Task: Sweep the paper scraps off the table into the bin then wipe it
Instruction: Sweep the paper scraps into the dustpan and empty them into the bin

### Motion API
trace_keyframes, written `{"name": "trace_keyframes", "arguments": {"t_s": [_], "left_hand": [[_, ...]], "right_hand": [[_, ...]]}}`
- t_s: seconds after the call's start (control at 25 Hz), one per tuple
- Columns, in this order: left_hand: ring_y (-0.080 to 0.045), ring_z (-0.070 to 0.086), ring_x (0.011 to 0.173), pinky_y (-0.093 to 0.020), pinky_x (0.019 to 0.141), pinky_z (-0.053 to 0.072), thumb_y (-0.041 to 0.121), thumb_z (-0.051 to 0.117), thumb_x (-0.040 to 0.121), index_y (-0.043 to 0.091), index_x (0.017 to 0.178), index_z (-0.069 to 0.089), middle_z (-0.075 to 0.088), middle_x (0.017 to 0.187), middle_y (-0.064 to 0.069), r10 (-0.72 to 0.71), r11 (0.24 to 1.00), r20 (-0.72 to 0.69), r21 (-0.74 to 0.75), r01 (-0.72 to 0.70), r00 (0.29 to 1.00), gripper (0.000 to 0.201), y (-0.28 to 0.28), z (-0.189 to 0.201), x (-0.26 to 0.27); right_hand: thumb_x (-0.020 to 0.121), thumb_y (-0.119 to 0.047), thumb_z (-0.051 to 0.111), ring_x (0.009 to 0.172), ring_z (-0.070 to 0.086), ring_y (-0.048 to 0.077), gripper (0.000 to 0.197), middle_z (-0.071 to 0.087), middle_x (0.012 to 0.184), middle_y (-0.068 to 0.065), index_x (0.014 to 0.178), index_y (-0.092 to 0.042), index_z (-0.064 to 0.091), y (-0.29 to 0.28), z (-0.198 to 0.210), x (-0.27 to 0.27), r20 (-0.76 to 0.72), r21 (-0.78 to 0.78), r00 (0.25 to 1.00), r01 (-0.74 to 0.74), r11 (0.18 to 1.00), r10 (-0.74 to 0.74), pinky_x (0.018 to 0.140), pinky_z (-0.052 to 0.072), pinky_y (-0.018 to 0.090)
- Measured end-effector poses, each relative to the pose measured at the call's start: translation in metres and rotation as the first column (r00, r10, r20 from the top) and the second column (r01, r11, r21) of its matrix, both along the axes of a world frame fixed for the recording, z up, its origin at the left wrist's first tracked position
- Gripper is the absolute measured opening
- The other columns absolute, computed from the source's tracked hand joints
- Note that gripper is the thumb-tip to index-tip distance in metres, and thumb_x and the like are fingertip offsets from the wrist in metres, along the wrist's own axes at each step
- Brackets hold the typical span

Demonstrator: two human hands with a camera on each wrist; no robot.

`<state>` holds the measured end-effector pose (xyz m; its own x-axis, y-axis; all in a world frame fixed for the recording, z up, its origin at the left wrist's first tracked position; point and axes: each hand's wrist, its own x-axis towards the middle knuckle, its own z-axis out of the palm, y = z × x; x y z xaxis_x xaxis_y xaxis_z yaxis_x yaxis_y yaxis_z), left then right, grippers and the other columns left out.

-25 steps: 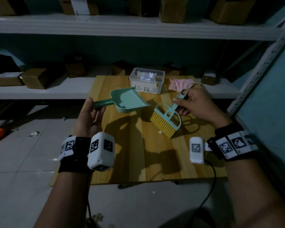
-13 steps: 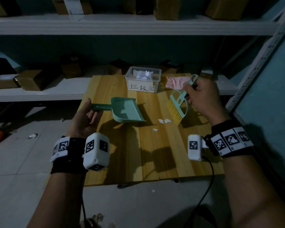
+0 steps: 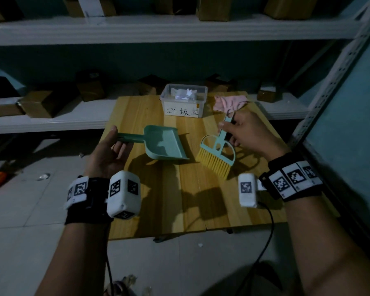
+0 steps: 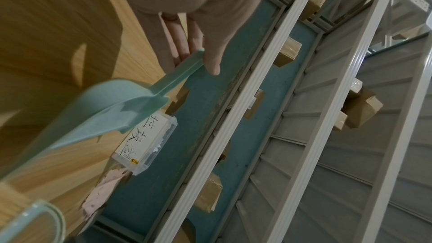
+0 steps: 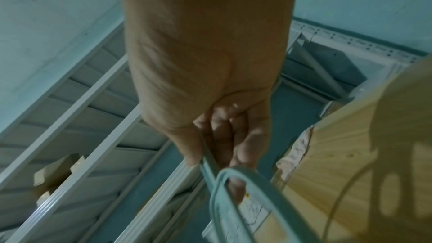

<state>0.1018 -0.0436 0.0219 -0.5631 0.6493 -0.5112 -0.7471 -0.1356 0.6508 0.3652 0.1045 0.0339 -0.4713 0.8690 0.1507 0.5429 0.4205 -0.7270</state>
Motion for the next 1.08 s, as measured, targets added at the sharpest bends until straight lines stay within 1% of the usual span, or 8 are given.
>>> {"name": "trace_keyframes", "arguments": {"t_s": [0.2,0.36,0.44,0.52,0.68,0.76,0.92,1.08], "left_hand": [[-0.016,0.066,0.081,-0.033,0.076,0.059,0.02,0.066,0.091,0.012,0.09,0.062,0.063,0.087,-0.005,-0.014,1.0,-0.022,0.001,0.014,1.0,0.009,0.001,0.005,0.012],[-0.019,0.067,0.089,-0.03,0.071,0.061,0.02,0.068,0.09,0.012,0.106,0.065,0.065,0.098,-0.007,-0.07,0.998,-0.029,-0.007,0.07,0.997,0.019,0.005,0.001,0.015],[-0.019,0.068,0.088,-0.028,0.066,0.062,0.021,0.069,0.089,0.011,0.109,0.064,0.065,0.096,-0.007,-0.1,0.995,-0.032,-0.017,0.099,0.994,0.024,0.008,-0.003,0.014],[-0.017,0.068,0.078,-0.027,0.065,0.062,0.022,0.071,0.088,0.011,0.099,0.065,0.064,0.086,-0.006,-0.113,0.993,-0.033,-0.029,0.112,0.993,0.017,0.012,-0.005,0.016],[-0.021,0.07,0.089,-0.028,0.074,0.061,0.022,0.075,0.082,0.009,0.096,0.067,0.067,0.091,-0.009,-0.118,0.992,-0.075,-0.053,0.115,0.99,0.02,0.021,-0.012,0.022],[-0.022,0.07,0.095,-0.029,0.084,0.059,0.022,0.075,0.083,0.009,0.095,0.067,0.068,0.096,-0.01,-0.135,0.99,-0.087,-0.061,0.13,0.987,0.019,0.026,-0.013,0.027],[-0.019,0.067,0.093,-0.03,0.084,0.059,0.024,0.074,0.083,0.01,0.097,0.067,0.067,0.089,-0.008,-0.173,0.983,-0.071,-0.076,0.167,0.982,0.021,0.034,-0.016,0.034],[-0.019,0.068,0.086,-0.03,0.078,0.06,0.024,0.074,0.083,0.011,0.094,0.066,0.067,0.085,-0.007,-0.191,0.978,-0.043,-0.087,0.187,0.981,0.018,0.038,-0.018,0.032]], "right_hand": [[0.099,-0.027,0.055,0.05,0.059,-0.003,0.023,0.063,0.069,-0.005,0.078,-0.02,0.061,0.005,0.008,0.014,-0.147,0.15,0.973,0.197,0.969,-0.176,0.048,0.045,0.02],[0.099,-0.035,0.052,0.059,0.052,0.006,0.033,0.055,0.07,0.0,0.071,-0.019,0.049,0.002,0.01,0.015,0.081,0.388,0.936,0.287,0.876,-0.342,0.046,0.035,0.021],[0.099,-0.03,0.052,0.059,0.05,0.007,0.033,0.05,0.068,-0.002,0.069,-0.021,0.046,-0.004,0.008,0.01,0.157,0.403,0.938,0.224,0.887,-0.309,0.049,0.037,0.025],[0.099,-0.024,0.052,0.058,0.047,0.004,0.032,0.046,0.067,-0.006,0.069,-0.024,0.043,-0.009,0.005,0.002,0.186,0.359,0.955,0.153,0.921,-0.232,0.05,0.033,0.023],[0.097,-0.021,0.053,0.06,0.055,0.011,0.019,0.054,0.067,-0.002,0.078,-0.02,0.054,-0.008,-0.006,-0.018,0.2,0.377,0.972,0.038,0.926,-0.121,0.052,0.044,0.024],[0.096,-0.02,0.053,0.059,0.052,0.011,0.02,0.05,0.065,-0.003,0.076,-0.017,0.055,-0.008,-0.011,-0.026,0.189,0.385,0.977,0.017,0.923,-0.097,0.05,0.039,0.022],[0.096,-0.02,0.054,0.058,0.05,0.005,0.022,0.051,0.067,-0.004,0.075,-0.017,0.054,-0.008,-0.012,-0.035,0.083,0.335,0.996,0.009,0.942,-0.04,0.051,0.038,0.019],[0.097,-0.024,0.056,0.069,0.064,0.0,0.013,0.062,0.078,-0.007,0.084,-0.021,0.058,-0.009,-0.008,-0.033,-0.08,0.226,0.994,0.088,0.97,-0.072,0.053,0.053,0.013]]}}
